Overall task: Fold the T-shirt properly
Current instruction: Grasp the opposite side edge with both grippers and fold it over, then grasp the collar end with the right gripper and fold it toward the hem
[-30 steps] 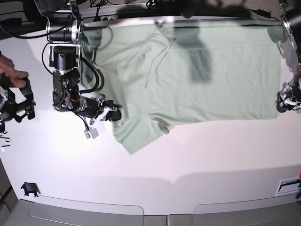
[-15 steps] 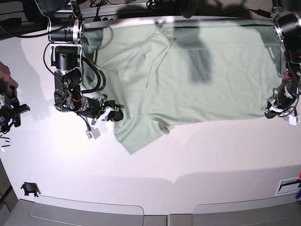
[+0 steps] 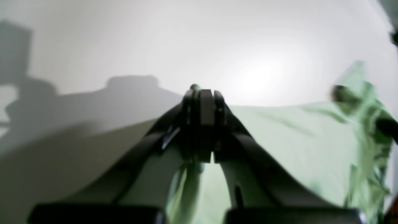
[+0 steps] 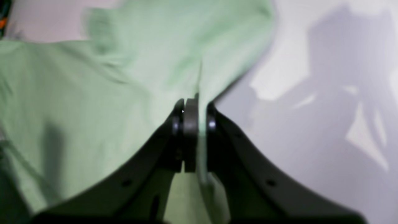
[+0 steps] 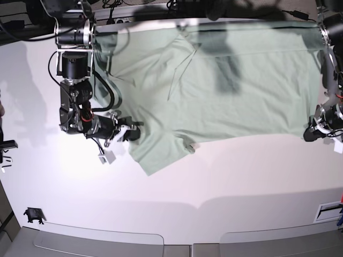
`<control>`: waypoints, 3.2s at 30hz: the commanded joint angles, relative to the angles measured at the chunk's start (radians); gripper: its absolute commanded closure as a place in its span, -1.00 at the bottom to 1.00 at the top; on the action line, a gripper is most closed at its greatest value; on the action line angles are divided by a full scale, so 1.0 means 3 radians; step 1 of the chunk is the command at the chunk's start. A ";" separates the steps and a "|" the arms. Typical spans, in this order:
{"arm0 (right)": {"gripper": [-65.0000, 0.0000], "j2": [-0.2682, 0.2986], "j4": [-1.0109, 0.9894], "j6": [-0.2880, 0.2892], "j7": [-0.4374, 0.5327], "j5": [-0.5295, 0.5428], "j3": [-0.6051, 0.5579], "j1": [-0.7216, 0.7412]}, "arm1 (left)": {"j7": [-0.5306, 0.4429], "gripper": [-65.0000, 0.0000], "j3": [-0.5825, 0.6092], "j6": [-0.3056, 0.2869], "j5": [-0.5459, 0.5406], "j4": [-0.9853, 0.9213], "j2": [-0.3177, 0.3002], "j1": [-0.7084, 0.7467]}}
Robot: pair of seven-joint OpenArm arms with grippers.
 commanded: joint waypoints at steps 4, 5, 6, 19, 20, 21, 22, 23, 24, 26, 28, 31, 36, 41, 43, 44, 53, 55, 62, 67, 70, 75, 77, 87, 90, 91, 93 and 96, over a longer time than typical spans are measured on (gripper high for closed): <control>1.00 0.0038 0.0646 0.0027 -0.0193 0.0136 0.0015 -0.0196 | 0.0343 1.00 -0.0015 -0.0048 -0.0203 0.0456 -0.0141 0.0198; 1.00 0.0038 0.0807 0.0025 -0.0231 0.0128 0.0015 -0.0285 | 0.0367 1.00 -0.0015 -0.0048 -0.0203 0.0567 -0.0156 0.0284; 1.00 0.0041 0.0952 0.0025 -0.0264 0.0128 0.0015 -0.0375 | 0.0369 1.00 -0.0017 -0.0047 -0.0202 0.0673 -0.0174 0.0376; 1.00 0.0046 0.1958 0.0027 -0.0320 0.0160 0.0880 -0.1404 | 0.0369 1.00 -0.0449 0.0207 -0.0051 0.1727 -0.0256 0.1357; 1.00 0.0046 0.1976 0.0025 -0.0342 0.0223 0.0966 -0.1453 | 0.0369 1.00 -0.0529 0.0229 -0.0052 0.1784 -0.0256 0.1419; 1.00 0.0046 0.1977 0.0027 -0.0388 0.0306 0.1048 -0.1498 | 0.0373 1.00 -0.0596 0.0233 -0.0052 0.1829 -0.0257 0.1479; 1.00 0.0045 0.1977 0.0027 -0.0446 0.0398 0.1118 -0.1541 | 0.0388 1.00 -0.0664 0.0230 -0.0053 0.1867 -0.0257 0.1542; 1.00 0.0046 0.1977 0.0028 -0.0504 0.0493 0.1176 -0.1586 | 0.0425 1.00 -0.0713 0.0230 -0.0053 0.1900 -0.0257 0.1601; 1.00 0.0046 0.1977 0.0028 -0.0559 0.0571 0.1228 -0.1625 | 0.0467 1.00 -0.0755 0.0231 -0.0053 0.1928 -0.0257 0.1661; 1.00 0.0046 0.1977 0.0029 -0.0613 0.0669 0.1312 -0.1705 | 0.0510 1.00 -0.0809 0.0231 -0.0053 0.1967 -0.0257 0.1775; 1.00 0.0046 0.1977 0.0028 -0.0614 0.0678 0.1361 -0.1766 | 0.0506 1.00 -0.0824 0.0230 -0.0052 0.1970 -0.0256 0.1863; 1.00 0.0045 0.1977 0.0028 -0.0645 0.0675 0.1377 -0.1821 | 0.0505 1.00 -0.0824 0.0231 -0.0053 0.1970 -0.0256 0.1951; 1.00 0.0037 0.1977 0.0028 -0.0661 0.0655 0.1378 -0.1855 | 0.0506 1.00 -0.0824 0.0230 -0.0052 0.1967 -0.0256 0.2010; 0.50 0.0039 0.1989 0.0027 -0.0680 0.0758 0.1378 -0.1855 | 0.0506 0.42 -0.0829 0.0230 -0.0051 0.1968 -0.0267 0.2009; 0.20 0.0038 0.2064 0.0028 -0.0730 0.0910 0.1389 -0.1855 | 0.0509 0.25 -0.0896 0.0230 -0.0051 0.1990 -0.0264 0.2010; 0.19 0.0039 0.2131 0.0028 -0.0727 0.0977 0.1391 -0.1854 | 0.0510 0.24 -0.0951 0.0230 -0.0050 0.2010 -0.0266 0.2010; 0.19 -0.0008 0.2702 0.0037 -0.0289 0.0725 0.1386 -0.1528 | 0.0342 0.24 -0.1879 0.0230 -0.0053 0.2477 -0.0264 0.2010; 0.19 -0.0072 0.2698 0.0037 -0.0168 0.0464 0.1386 -0.1399 | 0.0290 0.24 -0.2028 0.0231 -0.0055 0.2520 -0.0264 0.2009; 0.19 -0.0195 0.2141 0.0011 0.0038 0.0022 0.1312 -0.1036 | 0.0315 0.24 -0.2113 0.0231 -0.0053 0.2525 -0.0254 0.2051; 0.19 -0.0193 0.1282 0.0009 0.0080 -0.0323 0.1157 -0.0754 | 0.0314 0.24 -0.2113 0.0230 -0.0051 0.2525 -0.0247 0.2155; 0.19 -0.0196 0.0863 0.0004 0.0092 -0.0332 0.1069 -0.0646 | 0.0300 0.24 -0.2113 0.0231 -0.0052 0.2525 -0.0239 0.2237; 0.20 -0.0196 0.0610 0.0003 0.0086 -0.0338 0.0786 -0.0628 | 0.0291 0.24 -0.2113 0.0230 -0.0052 0.2525 -0.0179 0.2298; 0.29 -0.0196 0.0610 0.0003 0.0061 -0.0337 0.0668 -0.0629 | 0.0276 0.24 -0.2113 0.0231 -0.0052 0.2525 -0.0131 0.2298; 1.00 -0.0193 0.0774 0.0018 -0.0362 0.0055 0.0495 -0.0506 | 0.0281 0.24 -0.2113 0.0230 -0.0048 0.2525 -0.0015 0.2298; 1.00 -0.0195 0.1090 0.0023 -0.0724 0.0364 0.0495 -0.0590 | 0.0292 0.24 -0.2113 0.0230 -0.0050 0.2525 -0.0015 0.2298; 1.00 -0.0195 0.1222 0.0023 -0.0824 0.0488 0.0495 -0.0647 | 0.0292 0.24 -0.2113 0.0230 -0.0050 0.2525 -0.0015 0.2298; 1.00 -0.0197 0.1520 0.0023 -0.0942 0.0744 0.0495 -0.0813 | 0.0292 0.24 -0.2113 0.0230 -0.0050 0.2525 -0.0014 0.2298; 1.00 -0.0205 0.1952 0.0095 -0.0950 0.0921 0.0492 -0.1137 | 0.0289 0.24 -0.2113 0.0231 -0.0051 0.2525 -0.0014 0.2298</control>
